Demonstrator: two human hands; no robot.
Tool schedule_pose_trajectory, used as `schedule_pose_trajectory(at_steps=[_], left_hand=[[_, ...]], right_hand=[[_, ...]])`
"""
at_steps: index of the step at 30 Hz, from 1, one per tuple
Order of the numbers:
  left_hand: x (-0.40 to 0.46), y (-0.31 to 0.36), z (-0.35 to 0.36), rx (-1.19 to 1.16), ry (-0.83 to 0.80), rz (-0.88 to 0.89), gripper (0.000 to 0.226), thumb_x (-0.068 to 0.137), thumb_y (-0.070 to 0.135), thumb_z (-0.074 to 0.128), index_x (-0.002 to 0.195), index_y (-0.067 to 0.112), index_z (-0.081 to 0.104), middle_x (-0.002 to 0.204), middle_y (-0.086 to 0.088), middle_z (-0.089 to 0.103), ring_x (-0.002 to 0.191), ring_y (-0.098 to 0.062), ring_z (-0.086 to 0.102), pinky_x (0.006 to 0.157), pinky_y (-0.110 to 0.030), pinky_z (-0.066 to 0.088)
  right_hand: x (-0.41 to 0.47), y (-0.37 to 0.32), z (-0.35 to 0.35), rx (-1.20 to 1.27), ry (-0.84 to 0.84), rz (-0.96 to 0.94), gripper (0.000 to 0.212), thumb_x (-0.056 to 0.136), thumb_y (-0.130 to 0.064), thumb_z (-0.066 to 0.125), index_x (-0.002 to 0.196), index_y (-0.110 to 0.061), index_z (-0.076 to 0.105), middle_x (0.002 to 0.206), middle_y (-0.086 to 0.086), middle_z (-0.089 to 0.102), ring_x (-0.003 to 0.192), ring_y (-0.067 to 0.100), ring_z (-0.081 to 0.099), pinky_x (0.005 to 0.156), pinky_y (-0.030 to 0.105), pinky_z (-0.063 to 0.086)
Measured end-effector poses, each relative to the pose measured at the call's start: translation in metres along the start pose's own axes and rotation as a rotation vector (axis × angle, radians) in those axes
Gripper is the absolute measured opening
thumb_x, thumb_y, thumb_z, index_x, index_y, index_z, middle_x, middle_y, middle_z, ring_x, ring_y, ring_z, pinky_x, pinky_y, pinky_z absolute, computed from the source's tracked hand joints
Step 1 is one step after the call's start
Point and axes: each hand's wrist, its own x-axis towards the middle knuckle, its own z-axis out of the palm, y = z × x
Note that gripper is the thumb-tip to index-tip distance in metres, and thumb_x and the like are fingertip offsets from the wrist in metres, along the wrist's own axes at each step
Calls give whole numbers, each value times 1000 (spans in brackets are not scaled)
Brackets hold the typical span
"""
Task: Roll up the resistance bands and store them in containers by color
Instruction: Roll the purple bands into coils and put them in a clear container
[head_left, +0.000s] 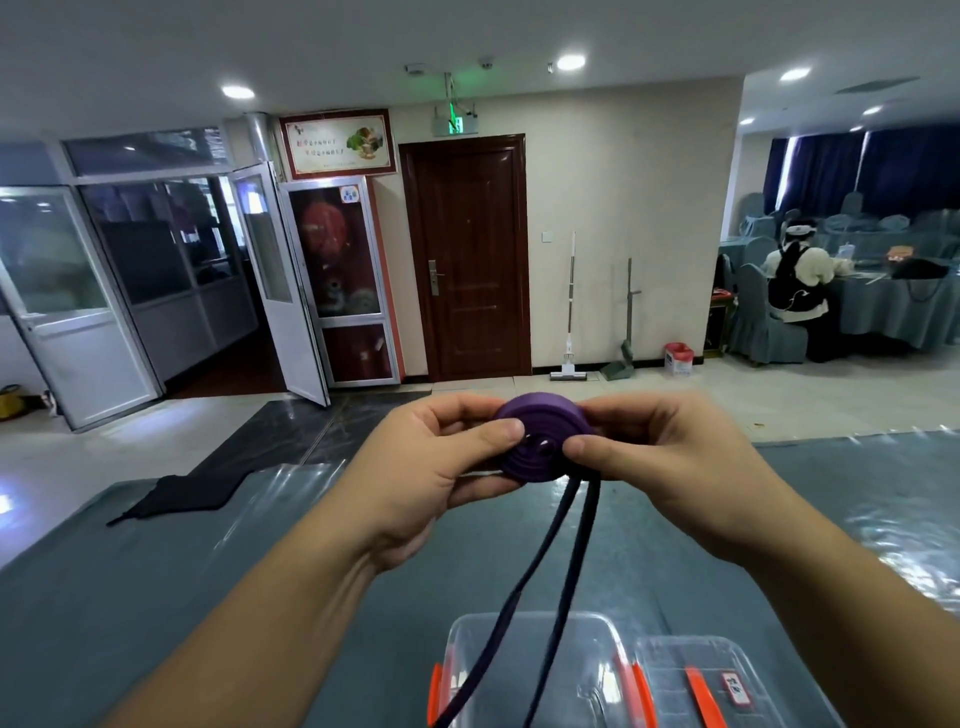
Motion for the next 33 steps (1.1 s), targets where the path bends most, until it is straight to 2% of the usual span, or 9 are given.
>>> schedule_pose_trajectory(at_steps=[3,6,8,13,16,20,25,28,33], left_hand=[[1,1,-2,305,-57,36,26,82,19,84,108,17,77,104,-8,80,99,-24,77,85,-38,64],[1,9,-3,592,-106,116,24,83,25,85,107,27,80,100,3,81,95,-14,77,85,-27,62],[0,13,-1,507,-61,142,26,78,24,87,103,23,82,97,0,81,92,-16,77,82,-25,61],[-3,6,8,99,5,84,34,69,23,84,100,10,81,101,-15,80,92,-25,78,78,-28,62],[-7,7,5,225,-60,48,25,76,22,85,100,18,80,102,-11,80,93,-23,78,78,-27,62],[-11,17,4,441,-123,110,25,80,26,86,105,27,82,100,-2,81,94,-18,78,77,-24,61],[-13,12,6,109,-43,75,33,72,29,82,104,21,82,104,-9,81,96,-21,78,79,-29,62],[-16,2,9,-2,-45,-10,30,74,24,80,103,16,81,107,-13,79,98,-22,77,78,-31,62],[-15,10,4,361,-81,43,25,83,17,83,108,17,80,101,-8,81,96,-22,78,78,-25,61]], right_hand=[[0,-6,-7,-137,-80,69,26,86,-20,79,109,-31,81,102,-6,82,97,11,78,85,18,58],[2,-13,-11,-292,-145,82,25,88,-19,80,106,-36,81,98,-13,81,94,4,77,83,10,55],[4,-15,-9,-229,-99,54,23,84,-24,82,105,-33,81,98,-10,82,94,7,77,84,12,55],[-1,-8,0,-1,34,-13,33,78,-29,77,110,-25,81,106,2,81,102,21,77,94,30,60],[-2,-13,-3,-102,-54,37,31,82,-27,76,113,-25,80,105,-1,81,101,20,77,96,33,60],[2,-22,-7,-334,-173,58,23,89,-23,78,111,-29,80,100,-11,81,96,7,77,90,20,58],[0,-18,0,-26,0,-6,26,79,-30,78,105,-33,82,101,-3,82,96,12,78,79,16,58],[-4,-14,3,-50,6,-1,24,81,-29,75,104,-32,83,100,-3,82,96,15,78,83,24,62],[-3,-17,3,-243,-110,42,19,91,-19,75,107,-26,81,97,-7,82,93,10,78,85,20,60]])
